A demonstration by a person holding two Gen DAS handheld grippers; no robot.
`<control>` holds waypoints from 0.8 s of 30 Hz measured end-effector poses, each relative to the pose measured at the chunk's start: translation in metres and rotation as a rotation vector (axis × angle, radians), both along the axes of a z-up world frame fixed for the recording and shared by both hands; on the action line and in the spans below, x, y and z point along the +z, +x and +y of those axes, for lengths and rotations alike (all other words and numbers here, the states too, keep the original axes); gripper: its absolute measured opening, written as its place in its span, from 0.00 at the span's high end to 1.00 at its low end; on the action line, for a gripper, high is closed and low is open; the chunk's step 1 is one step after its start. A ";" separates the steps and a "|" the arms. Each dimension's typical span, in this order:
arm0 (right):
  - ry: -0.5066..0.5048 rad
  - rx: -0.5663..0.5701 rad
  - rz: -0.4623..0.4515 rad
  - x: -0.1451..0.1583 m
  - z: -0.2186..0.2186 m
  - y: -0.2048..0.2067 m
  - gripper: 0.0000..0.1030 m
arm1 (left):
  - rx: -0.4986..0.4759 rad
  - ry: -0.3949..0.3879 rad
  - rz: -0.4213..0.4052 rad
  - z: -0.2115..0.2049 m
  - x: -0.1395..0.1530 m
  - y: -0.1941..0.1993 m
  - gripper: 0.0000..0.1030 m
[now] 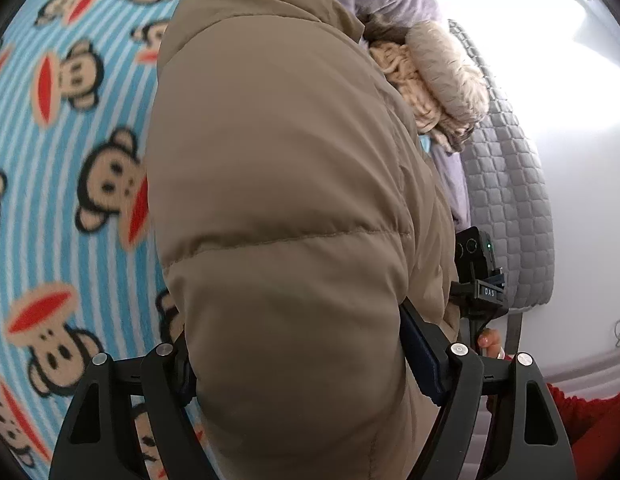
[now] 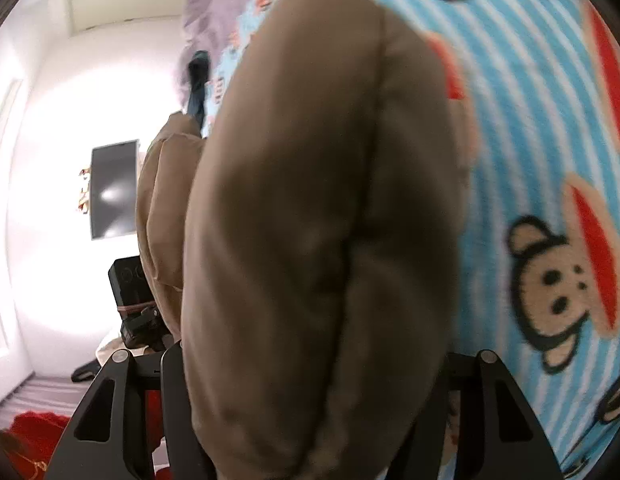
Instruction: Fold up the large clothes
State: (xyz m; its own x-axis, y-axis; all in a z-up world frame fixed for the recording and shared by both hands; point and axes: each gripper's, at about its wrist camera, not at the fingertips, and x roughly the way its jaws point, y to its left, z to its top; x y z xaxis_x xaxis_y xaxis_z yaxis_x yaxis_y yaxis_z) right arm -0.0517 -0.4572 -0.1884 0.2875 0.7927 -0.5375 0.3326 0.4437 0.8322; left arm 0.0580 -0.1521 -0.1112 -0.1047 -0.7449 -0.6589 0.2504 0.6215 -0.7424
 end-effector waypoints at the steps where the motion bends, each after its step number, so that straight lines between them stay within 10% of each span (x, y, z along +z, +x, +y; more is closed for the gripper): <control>1: -0.002 0.003 -0.010 0.006 0.005 0.006 0.40 | 0.005 -0.007 -0.009 0.005 0.005 0.005 0.21; 13: 0.011 -0.007 -0.113 0.025 0.084 0.126 0.40 | 0.061 0.035 -0.124 0.080 0.034 0.117 0.21; 24: -0.037 -0.031 -0.081 -0.032 0.139 0.232 0.29 | 0.170 0.065 -0.061 0.140 -0.044 0.202 0.14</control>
